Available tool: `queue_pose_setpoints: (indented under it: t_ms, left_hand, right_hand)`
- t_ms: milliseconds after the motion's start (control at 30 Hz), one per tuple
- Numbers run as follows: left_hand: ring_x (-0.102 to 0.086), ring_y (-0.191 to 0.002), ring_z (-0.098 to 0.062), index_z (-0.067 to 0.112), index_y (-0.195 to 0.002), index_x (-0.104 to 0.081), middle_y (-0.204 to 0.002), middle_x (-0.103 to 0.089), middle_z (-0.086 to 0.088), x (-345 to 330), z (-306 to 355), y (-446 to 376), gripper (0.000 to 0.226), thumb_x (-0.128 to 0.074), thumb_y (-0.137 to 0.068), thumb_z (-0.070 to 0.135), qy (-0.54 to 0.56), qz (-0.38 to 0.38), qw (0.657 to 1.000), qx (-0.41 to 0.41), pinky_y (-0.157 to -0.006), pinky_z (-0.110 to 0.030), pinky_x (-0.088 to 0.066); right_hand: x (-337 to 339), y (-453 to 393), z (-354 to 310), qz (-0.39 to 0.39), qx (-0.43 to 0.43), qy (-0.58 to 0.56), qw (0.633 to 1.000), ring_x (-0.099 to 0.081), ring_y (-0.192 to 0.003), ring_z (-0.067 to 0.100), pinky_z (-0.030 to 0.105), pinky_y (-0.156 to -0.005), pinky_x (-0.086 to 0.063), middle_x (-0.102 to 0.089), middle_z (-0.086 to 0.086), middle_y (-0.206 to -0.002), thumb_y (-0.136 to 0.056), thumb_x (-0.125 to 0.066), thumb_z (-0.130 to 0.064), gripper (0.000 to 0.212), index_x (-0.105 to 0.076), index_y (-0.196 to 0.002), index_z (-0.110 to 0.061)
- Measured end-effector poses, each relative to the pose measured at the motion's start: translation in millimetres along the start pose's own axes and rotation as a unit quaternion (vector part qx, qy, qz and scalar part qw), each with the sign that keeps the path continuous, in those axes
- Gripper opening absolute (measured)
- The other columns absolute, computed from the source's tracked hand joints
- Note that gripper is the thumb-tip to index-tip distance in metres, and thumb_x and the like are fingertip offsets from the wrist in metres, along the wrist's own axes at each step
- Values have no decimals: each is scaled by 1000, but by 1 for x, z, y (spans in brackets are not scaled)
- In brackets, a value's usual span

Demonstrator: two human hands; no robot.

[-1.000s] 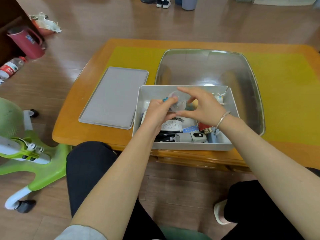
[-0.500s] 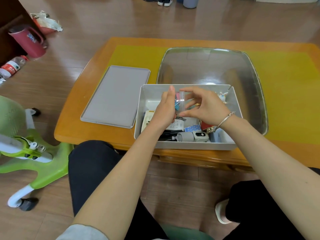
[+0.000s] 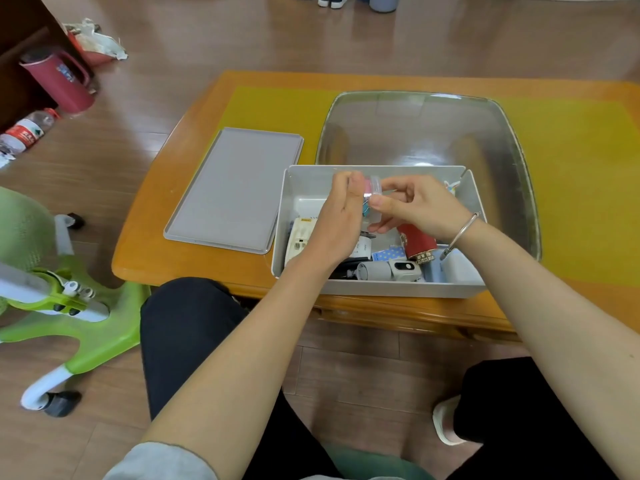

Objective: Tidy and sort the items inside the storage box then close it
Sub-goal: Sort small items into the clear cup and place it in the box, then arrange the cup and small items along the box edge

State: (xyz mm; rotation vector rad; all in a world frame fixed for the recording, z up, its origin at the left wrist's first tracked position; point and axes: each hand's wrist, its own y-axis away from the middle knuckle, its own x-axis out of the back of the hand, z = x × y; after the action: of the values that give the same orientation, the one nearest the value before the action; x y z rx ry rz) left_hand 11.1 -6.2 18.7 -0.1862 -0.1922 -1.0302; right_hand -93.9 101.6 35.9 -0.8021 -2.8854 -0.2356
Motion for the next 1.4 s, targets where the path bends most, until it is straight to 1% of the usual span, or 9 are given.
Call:
queue_pose_setpoints:
  t_ms: [167,333,533,633,733,833,967,1133,1400]
  left_hand:
    - [-18,-137,-15,17,-151,-23,-149,-30,-4,5,-3,-15,59,-29,-101,48,-154,-61,986,-20,-107,-24,-14]
    - [-49,-118,-20,7,-138,-44,-125,-57,-6,4,-5,-14,66,-71,-84,36,-185,31,977,-98,-100,-30,-39]
    - [-63,-89,1,17,-114,-58,-100,-67,7,21,-3,-26,22,-57,-96,29,-39,29,999,-13,-78,-18,-49]
    - [-60,-77,13,14,-118,-59,-96,-65,13,31,-6,-34,26,-51,-99,31,-35,-19,999,25,-71,-11,-46]
    - [-62,-86,4,10,-127,-55,-101,-65,9,38,-12,-40,34,-51,-99,28,-10,-76,996,42,-80,-18,-51]
    - [-55,-115,1,13,-145,-35,-132,-56,3,42,-26,-49,60,-55,-95,39,-39,-141,986,75,-93,-17,-47]
    - [-33,-139,-24,21,-151,-24,-153,-34,-6,33,-55,-63,79,-54,-88,59,-321,-211,921,62,-111,-39,-31]
    - [-15,-146,-27,35,-150,-23,-160,-15,-4,22,-75,-74,80,-28,-84,79,-510,-270,813,79,-115,-50,-21]
    - [-27,-141,-25,30,-149,-33,-157,-26,2,37,-76,-62,77,-25,-87,76,-525,-287,800,42,-110,-46,-28]
  right_hand:
    - [3,-6,3,48,-43,-70,996,-70,-68,28,29,-64,-59,-64,2,-55,-81,-59,-48,53,-60,-97,2]
    - [3,-16,-1,80,-64,1,995,-66,-55,17,24,-50,-54,-66,5,-56,-86,-59,-47,43,-58,-79,-5]
    - [6,-27,-6,110,-39,93,989,-64,-60,23,27,-47,-50,-66,13,-84,-89,-54,-47,37,-60,-102,-12]
    - [9,-34,-7,65,-27,140,988,-64,-73,30,35,-58,-49,-68,16,-94,-92,-54,-41,35,-59,-117,-16]
    - [11,-40,-7,32,-21,103,994,-61,-59,7,21,-49,-48,-66,8,-84,-96,-52,-27,27,-60,-114,-9]
    - [17,-46,-1,64,-30,111,991,-55,-44,0,15,-41,-43,-62,0,-70,-95,-54,-25,23,-62,-106,-7]
    - [29,-53,13,128,-70,105,984,-48,-42,13,26,-46,-39,-57,7,-63,-93,-54,-35,29,-64,-88,-9]
    - [28,-59,20,137,-100,107,980,-49,-42,12,18,-40,-38,-60,10,-66,-94,-53,-38,33,-67,-82,-10]
    - [13,-68,20,113,-110,117,981,-51,-50,17,22,-50,-45,-58,10,-65,-93,-56,-33,36,-65,-98,1]
